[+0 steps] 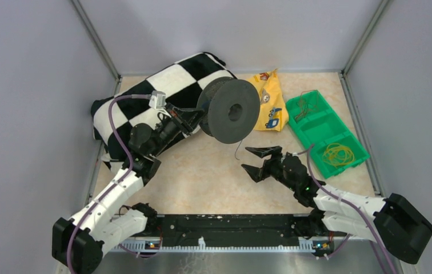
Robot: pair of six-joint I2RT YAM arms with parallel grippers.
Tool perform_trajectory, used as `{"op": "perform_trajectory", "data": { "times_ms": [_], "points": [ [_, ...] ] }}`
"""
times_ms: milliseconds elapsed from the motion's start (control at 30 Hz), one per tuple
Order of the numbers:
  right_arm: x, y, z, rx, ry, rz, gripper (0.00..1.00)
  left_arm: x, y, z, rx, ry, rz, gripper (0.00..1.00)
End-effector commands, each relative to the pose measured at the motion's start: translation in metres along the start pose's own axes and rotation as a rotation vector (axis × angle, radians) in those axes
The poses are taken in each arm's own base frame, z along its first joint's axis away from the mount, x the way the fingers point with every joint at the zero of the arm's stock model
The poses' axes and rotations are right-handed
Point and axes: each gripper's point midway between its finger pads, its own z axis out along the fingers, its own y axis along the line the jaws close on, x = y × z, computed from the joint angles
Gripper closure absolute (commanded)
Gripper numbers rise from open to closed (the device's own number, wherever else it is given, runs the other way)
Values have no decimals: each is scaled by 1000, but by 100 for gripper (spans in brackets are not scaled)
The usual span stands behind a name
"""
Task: Wrap the cables
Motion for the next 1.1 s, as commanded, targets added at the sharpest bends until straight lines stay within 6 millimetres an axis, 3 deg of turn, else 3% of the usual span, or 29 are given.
{"op": "perform_trajectory", "data": {
  "times_ms": [0,633,967,1067],
  "points": [
    [9,14,1,-20,38,191,28,-54,-39,-7,135,-233,41,100],
    [33,26,29,-51,144,224,31,-50,-46,-6,173,-219,45,100],
    [39,29,31,-55,171,222,55,-49,-47,-6,176,-217,53,100],
    [38,27,31,-50,167,221,69,-48,-47,-6,175,-215,55,100]
  ]
}}
